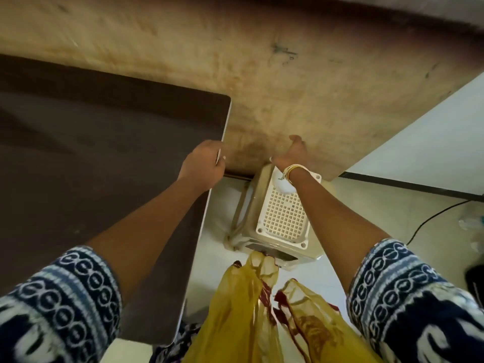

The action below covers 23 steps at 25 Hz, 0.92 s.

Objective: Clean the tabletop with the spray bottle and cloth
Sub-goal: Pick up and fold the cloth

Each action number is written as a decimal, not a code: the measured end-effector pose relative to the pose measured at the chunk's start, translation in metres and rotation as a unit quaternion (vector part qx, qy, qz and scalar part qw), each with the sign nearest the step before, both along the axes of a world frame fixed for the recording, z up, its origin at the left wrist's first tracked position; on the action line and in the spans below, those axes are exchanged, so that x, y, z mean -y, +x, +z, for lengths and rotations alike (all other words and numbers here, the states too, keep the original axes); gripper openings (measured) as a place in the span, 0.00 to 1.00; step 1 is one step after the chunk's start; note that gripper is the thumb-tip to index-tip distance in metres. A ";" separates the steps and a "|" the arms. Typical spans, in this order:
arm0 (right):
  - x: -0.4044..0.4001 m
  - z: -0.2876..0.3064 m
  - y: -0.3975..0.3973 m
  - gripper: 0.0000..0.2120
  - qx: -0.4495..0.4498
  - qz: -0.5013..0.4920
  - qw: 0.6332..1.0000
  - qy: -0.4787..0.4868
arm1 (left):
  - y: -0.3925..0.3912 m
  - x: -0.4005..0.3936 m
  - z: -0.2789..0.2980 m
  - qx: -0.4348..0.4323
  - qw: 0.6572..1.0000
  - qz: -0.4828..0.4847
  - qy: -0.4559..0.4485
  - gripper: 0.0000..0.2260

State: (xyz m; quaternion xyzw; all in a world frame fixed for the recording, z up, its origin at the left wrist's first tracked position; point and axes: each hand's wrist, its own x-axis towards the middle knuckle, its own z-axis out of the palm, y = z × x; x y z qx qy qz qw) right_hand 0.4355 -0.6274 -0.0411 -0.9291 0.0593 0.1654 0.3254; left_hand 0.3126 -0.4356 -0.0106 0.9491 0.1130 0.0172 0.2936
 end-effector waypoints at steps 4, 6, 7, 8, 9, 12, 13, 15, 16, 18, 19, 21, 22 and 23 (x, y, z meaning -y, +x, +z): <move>-0.076 0.028 -0.039 0.28 -0.013 0.057 0.996 0.060 | -0.046 -0.049 0.016 0.014 1.000 -0.002 0.012 0.16; -0.124 0.033 -0.068 0.24 0.001 0.086 0.994 0.072 | -0.074 -0.086 0.018 0.006 1.000 0.015 0.018 0.16; -0.152 0.035 -0.085 0.21 0.021 0.089 0.991 0.098 | -0.091 -0.109 0.018 0.003 0.999 0.029 0.020 0.16; -0.179 0.038 -0.102 0.19 0.041 0.086 0.987 0.127 | -0.106 -0.132 0.018 -0.001 0.999 0.040 0.021 0.16; -0.207 0.041 -0.118 0.17 0.059 0.088 0.983 0.147 | -0.122 -0.154 0.018 -0.001 0.999 0.049 0.022 0.16; -0.298 0.048 -0.169 0.13 0.059 0.104 0.977 0.174 | -0.174 -0.228 0.023 -0.004 0.997 0.070 0.024 0.16; -0.327 0.049 -0.187 0.11 0.049 0.108 0.976 0.181 | -0.192 -0.252 0.024 -0.006 0.997 0.075 0.028 0.16; -0.382 0.047 -0.219 0.10 0.029 0.122 0.974 0.190 | -0.227 -0.301 0.024 -0.009 0.996 0.084 0.035 0.16; -0.405 0.044 -0.234 0.10 0.019 0.131 0.973 0.189 | -0.241 -0.322 0.022 -0.009 0.995 0.091 0.038 0.16; -0.455 0.038 -0.263 0.10 0.005 0.153 0.971 0.184 | -0.272 -0.368 0.019 -0.017 0.992 0.115 0.042 0.16; -0.471 0.036 -0.272 0.10 -0.002 0.164 0.970 0.180 | -0.282 -0.384 0.017 -0.021 0.991 0.124 0.047 0.16; -0.511 0.031 -0.295 0.10 -0.025 0.189 0.966 0.173 | -0.306 -0.422 0.013 -0.024 0.986 0.154 0.052 0.16; -0.528 0.029 -0.305 0.11 -0.039 0.195 0.965 0.170 | -0.316 -0.438 0.010 -0.024 0.983 0.176 0.055 0.16; -0.543 0.026 -0.315 0.11 -0.053 0.199 0.964 0.168 | -0.326 -0.452 0.007 -0.031 0.977 0.205 0.058 0.16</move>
